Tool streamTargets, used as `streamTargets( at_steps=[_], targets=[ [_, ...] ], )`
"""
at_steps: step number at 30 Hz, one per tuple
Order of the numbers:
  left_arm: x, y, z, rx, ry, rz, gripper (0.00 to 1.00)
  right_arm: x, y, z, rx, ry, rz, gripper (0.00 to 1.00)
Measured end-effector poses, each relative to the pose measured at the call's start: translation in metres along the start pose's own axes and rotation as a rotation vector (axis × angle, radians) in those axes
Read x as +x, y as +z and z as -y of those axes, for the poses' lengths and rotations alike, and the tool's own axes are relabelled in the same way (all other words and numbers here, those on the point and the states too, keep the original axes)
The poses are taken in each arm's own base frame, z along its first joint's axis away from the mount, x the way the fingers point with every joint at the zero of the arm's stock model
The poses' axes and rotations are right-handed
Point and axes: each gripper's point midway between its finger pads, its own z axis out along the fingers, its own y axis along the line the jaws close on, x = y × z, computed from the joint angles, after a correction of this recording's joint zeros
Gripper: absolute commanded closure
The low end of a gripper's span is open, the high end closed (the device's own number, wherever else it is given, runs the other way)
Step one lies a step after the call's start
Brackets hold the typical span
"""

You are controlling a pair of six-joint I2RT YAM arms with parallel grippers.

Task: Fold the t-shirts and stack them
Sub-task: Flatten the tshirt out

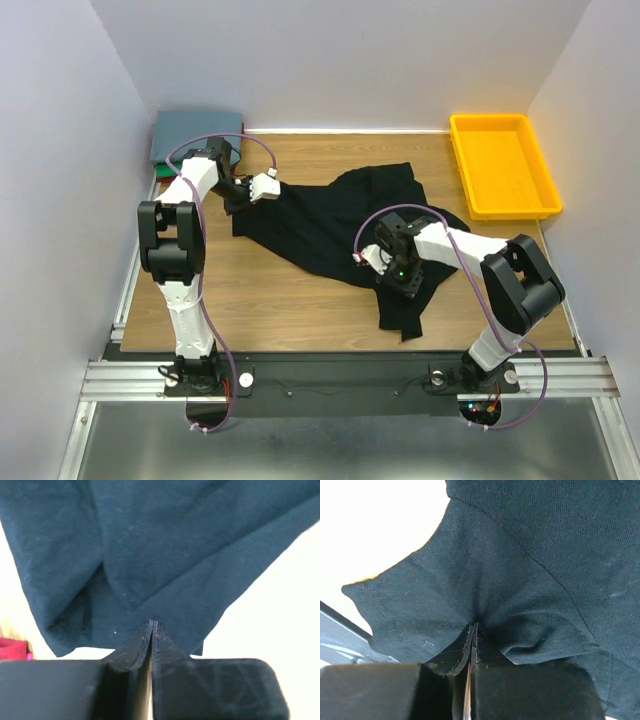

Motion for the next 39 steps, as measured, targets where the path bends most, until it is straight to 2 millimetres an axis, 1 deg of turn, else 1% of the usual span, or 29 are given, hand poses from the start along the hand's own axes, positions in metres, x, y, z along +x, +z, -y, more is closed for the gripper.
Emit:
streamTargets(
  at_steps=[2,3,5,7,9,11,13,15,17,19,22,26,28,29,32,33,35,36,39],
  targets=[
    [-0.002,-0.002,0.005,0.009,0.035,0.005,0.58,0.001,0.0,0.0,0.0,0.0,0.0,1.0],
    [-0.004,-0.003,0.009,0.013,0.048,0.005,0.5,0.001,0.0,0.0,0.0,0.0,0.0,0.99],
    [-0.01,-0.01,0.02,0.022,0.091,0.005,0.44,0.001,0.0,-0.001,-0.001,0.0,0.0,0.99],
    [-0.022,-0.016,0.03,0.031,0.153,0.007,0.42,0.001,0.0,-0.001,-0.001,0.0,0.0,0.99],
    [-0.042,-0.016,0.04,0.042,0.236,0.01,0.41,0.001,0.0,-0.001,0.0,0.0,0.0,0.99],
    [-0.058,-0.009,0.051,0.065,0.307,0.009,0.4,0.001,-0.001,-0.001,0.001,0.0,0.001,1.0],
    [-0.068,0.002,0.063,0.099,0.366,0.004,0.4,0.001,-0.001,-0.001,0.002,0.0,0.004,0.99],
    [-0.073,0.013,0.074,0.132,0.408,-0.007,0.4,0.001,-0.002,-0.001,0.003,-0.001,0.005,0.99],
    [-0.075,0.021,0.082,0.157,0.436,-0.018,0.39,0.002,-0.002,-0.001,0.004,-0.001,0.007,0.99],
    [-0.075,0.026,0.082,0.161,0.454,-0.03,0.39,0.004,-0.002,-0.003,0.003,-0.001,0.005,0.99],
    [-0.069,0.032,0.077,0.153,0.467,-0.062,0.39,0.008,-0.002,-0.004,0.002,-0.001,0.002,0.99],
    [-0.054,0.039,0.067,0.14,0.473,-0.119,0.4,0.008,-0.005,-0.005,0.006,-0.003,0.008,0.99],
    [-0.045,0.041,0.063,0.139,0.475,-0.149,0.47,0.008,-0.007,-0.005,0.01,-0.004,0.012,0.99],
    [-0.041,0.042,0.062,0.142,0.475,-0.161,0.52,0.008,-0.007,-0.005,0.012,-0.004,0.013,0.99],
    [-0.027,0.042,0.063,0.152,0.468,-0.206,0.63,0.008,-0.01,-0.004,0.017,-0.006,0.015,1.0],
    [-0.021,0.041,0.063,0.157,0.466,-0.223,0.72,0.009,-0.01,-0.005,0.017,-0.005,0.015,0.99],
    [-0.012,0.038,0.064,0.166,0.456,-0.245,0.83,0.01,-0.013,-0.005,0.02,-0.01,0.013,0.99],
    [-0.007,0.035,0.065,0.173,0.449,-0.258,0.9,0.012,-0.014,-0.005,0.022,-0.014,0.009,0.99],
    [0.003,0.022,0.07,0.19,0.428,-0.282,0.98,0.016,-0.02,-0.007,0.02,-0.033,-0.01,0.99]
  ],
)
